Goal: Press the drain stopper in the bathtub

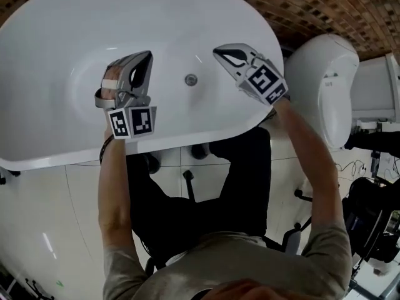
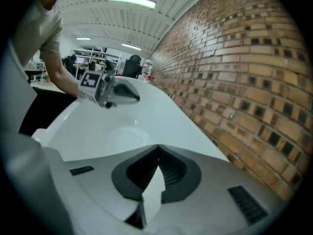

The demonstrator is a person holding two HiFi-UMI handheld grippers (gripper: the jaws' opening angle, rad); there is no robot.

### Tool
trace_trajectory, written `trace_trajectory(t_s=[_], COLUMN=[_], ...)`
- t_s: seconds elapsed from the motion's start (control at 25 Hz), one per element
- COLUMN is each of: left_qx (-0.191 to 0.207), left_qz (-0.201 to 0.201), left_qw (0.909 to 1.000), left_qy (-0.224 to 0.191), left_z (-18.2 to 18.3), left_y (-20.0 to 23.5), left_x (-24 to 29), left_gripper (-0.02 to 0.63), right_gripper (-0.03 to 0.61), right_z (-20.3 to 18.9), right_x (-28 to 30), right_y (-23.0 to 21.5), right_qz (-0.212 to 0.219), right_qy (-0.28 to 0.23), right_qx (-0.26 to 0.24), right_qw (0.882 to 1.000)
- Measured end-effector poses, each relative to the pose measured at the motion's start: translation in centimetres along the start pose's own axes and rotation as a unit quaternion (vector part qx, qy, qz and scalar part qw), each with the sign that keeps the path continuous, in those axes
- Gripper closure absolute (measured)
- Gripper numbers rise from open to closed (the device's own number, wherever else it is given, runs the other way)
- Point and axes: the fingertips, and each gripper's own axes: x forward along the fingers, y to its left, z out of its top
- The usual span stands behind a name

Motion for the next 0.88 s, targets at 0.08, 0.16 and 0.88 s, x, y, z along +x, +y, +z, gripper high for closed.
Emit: trace_trajectory(t_s=[0.08,0.16,0.88], left_qx=[-0.014,-0.035,-0.068], left_qz=[0.013,0.034,0.013], left_qw=[0.9997,0.9979,0.9681], left_qy=[-0.018,-0.041,-0.241], left_z=[2.0,4.8,34.2], left_y=[1.4,3.7,12.2], left_x=[-1.2,-3.1,-28.1], left_gripper=[0.604,0.604,0.604], right_gripper=[0.578,0.578,0.578], right_z=[3.5,7.2,27.1], right_x=[-4.2,-8.7,-44.2], right_y=[-0.2,0.1,17.8], right_qz=[-0.021,-0.047,-0.248], right_qy=[-0.035,-0.081,-0.333], right_qx=[-0.004,-0.016,-0.177], right_qw=[0.999,0.995,0.892])
